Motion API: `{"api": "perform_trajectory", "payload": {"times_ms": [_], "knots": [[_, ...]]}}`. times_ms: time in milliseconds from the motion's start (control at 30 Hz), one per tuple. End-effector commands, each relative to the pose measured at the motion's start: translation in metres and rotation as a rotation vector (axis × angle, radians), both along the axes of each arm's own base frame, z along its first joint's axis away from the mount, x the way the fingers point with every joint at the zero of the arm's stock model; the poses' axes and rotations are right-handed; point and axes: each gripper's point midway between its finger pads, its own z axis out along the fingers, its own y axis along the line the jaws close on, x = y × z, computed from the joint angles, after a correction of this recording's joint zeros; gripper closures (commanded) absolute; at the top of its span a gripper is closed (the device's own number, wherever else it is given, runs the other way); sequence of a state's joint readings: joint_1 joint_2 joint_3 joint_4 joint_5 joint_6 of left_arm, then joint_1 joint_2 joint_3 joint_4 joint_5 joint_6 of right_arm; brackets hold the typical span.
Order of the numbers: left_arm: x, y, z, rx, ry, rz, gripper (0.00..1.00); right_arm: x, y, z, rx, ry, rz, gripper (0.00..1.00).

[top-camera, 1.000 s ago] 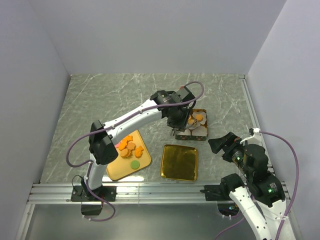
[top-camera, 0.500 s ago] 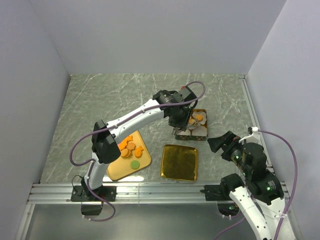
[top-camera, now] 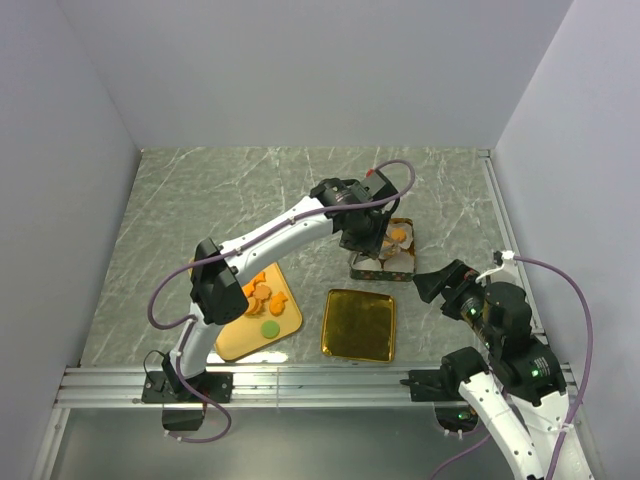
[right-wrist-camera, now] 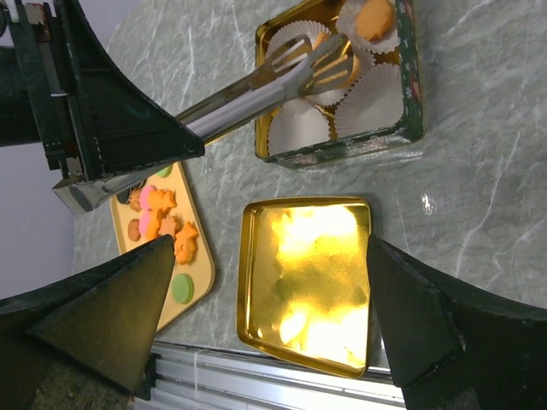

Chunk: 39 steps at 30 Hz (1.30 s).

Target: Pack the cookies

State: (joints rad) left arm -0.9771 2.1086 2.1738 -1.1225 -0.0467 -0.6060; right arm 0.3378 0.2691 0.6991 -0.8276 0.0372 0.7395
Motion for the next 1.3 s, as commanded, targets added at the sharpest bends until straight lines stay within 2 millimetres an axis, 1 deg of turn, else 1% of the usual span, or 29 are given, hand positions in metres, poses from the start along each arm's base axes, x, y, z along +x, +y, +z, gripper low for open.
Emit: {"api": "perform_trajectory", "payload": {"times_ms": [0,133,300,433,467,500,567,600,633,667,700,767,800,833,867,900,967,1000,1067,1100,1167,1200,1267], "knots": [[0.007,-0.008,0.021,-0.040,-0.060,-0.011,0.51,0.007,0.003,0.005,0.002,-0.027,0.004,0.00],[0.008,-0.009,0.022,-0.040,-0.064,-0.011,0.48,0.008,0.003,0.005,0.002,-0.024,0.007,0.00],[0.009,-0.008,0.027,-0.042,-0.074,-0.005,0.49,0.008,0.005,0.006,0.004,-0.026,0.013,0.00],[0.012,-0.003,0.046,-0.066,-0.101,0.011,0.48,0.009,0.006,0.006,0.007,-0.025,0.017,0.00],[0.014,0.000,0.049,-0.069,-0.102,0.020,0.48,0.009,0.006,0.006,0.005,-0.027,0.018,0.00],[0.013,0.003,0.056,-0.079,-0.110,0.025,0.49,0.010,0.006,0.006,0.004,-0.024,0.018,0.00],[0.016,0.014,0.058,-0.068,-0.117,0.045,0.49,0.011,0.008,0.006,0.009,-0.026,0.023,0.00],[0.014,0.019,0.067,-0.077,-0.130,0.050,0.49,0.011,0.008,0.006,0.009,-0.026,0.025,0.00],[0.013,0.027,0.063,-0.056,-0.122,0.057,0.50,0.011,0.008,0.005,0.010,-0.022,0.025,0.00],[0.014,0.035,0.065,-0.046,-0.134,0.072,0.50,0.011,0.009,0.006,0.012,-0.023,0.025,0.00],[0.011,0.047,0.066,-0.034,-0.135,0.082,0.50,0.012,0.009,0.007,0.014,-0.026,0.026,0.00],[0.008,0.061,0.067,-0.019,-0.143,0.106,0.50,0.012,0.010,0.005,0.017,-0.022,0.029,0.00],[0.006,0.073,0.077,-0.029,-0.165,0.123,0.50,0.013,0.010,0.005,0.016,-0.024,0.030,0.00],[0.003,0.084,0.066,0.002,-0.149,0.137,0.50,0.014,0.011,0.005,0.021,-0.024,0.033,0.00],[0.001,0.092,0.065,0.005,-0.144,0.156,0.50,0.015,0.012,0.007,0.023,-0.028,0.034,0.00],[-0.005,0.106,0.063,0.017,-0.139,0.173,0.50,0.016,0.013,0.007,0.023,-0.027,0.034,0.00],[-0.013,0.126,0.059,0.044,-0.128,0.217,0.50,0.017,0.013,0.007,0.019,-0.026,0.038,0.00],[-0.021,0.141,0.056,0.055,-0.120,0.237,0.50,0.019,0.014,0.007,0.016,-0.021,0.038,0.00],[-0.030,0.157,0.055,0.060,-0.111,0.292,0.50,0.019,0.018,0.008,0.021,-0.019,0.059,0.00],[-0.040,0.172,0.052,0.067,-0.102,0.309,0.50,0.021,0.020,0.009,0.024,-0.018,0.064,0.00],[-0.050,0.185,0.049,0.054,-0.088,0.357,0.48,0.024,0.022,0.008,0.029,-0.018,0.072,0.00],[-0.059,0.197,0.044,0.064,-0.075,0.375,0.48,0.024,0.025,0.007,0.034,-0.010,0.084,0.00],[-0.068,0.209,0.036,0.074,-0.054,0.420,0.48,0.026,0.028,0.007,0.042,-0.007,0.094,0.00]]}}
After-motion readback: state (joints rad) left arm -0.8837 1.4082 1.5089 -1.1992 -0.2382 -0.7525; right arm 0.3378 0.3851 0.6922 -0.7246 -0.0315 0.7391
